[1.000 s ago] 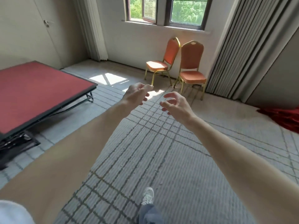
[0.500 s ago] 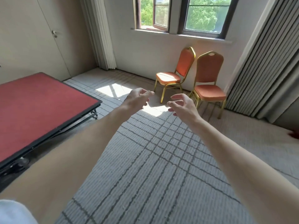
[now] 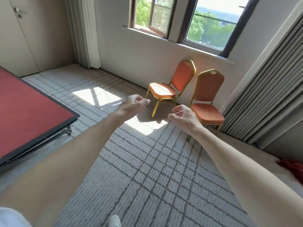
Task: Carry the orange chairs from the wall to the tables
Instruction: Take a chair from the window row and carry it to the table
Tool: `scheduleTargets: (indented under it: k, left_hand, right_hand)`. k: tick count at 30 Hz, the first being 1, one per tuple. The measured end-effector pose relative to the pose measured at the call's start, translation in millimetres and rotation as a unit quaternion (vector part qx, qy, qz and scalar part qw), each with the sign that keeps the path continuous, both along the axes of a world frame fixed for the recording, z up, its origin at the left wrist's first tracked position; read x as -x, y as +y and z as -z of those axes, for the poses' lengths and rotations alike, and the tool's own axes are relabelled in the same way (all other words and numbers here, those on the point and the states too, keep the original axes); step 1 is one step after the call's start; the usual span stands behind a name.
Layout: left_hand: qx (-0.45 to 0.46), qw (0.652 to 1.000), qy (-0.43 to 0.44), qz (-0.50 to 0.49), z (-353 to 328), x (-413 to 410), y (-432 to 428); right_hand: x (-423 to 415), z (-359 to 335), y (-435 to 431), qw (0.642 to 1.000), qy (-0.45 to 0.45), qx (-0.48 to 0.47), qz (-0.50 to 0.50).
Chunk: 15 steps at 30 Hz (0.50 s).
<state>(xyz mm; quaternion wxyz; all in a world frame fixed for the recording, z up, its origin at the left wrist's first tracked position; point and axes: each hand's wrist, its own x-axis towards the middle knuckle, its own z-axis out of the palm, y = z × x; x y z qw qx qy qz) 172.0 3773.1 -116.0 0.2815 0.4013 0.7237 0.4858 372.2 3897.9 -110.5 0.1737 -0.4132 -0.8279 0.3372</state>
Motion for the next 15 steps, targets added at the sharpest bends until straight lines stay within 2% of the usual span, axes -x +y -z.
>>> scheduleTargets:
  k: [8, 15]
  left_hand:
    - [0.044, 0.999, 0.023, -0.012, 1, 175, 80]
    - [0.070, 0.996, 0.058, -0.004, 10, 322, 179]
  right_hand:
    - [156, -7, 103, 0.999, -0.013, -0.001, 0.039]
    - [297, 21, 197, 0.999, -0.002, 0.013, 0.039]
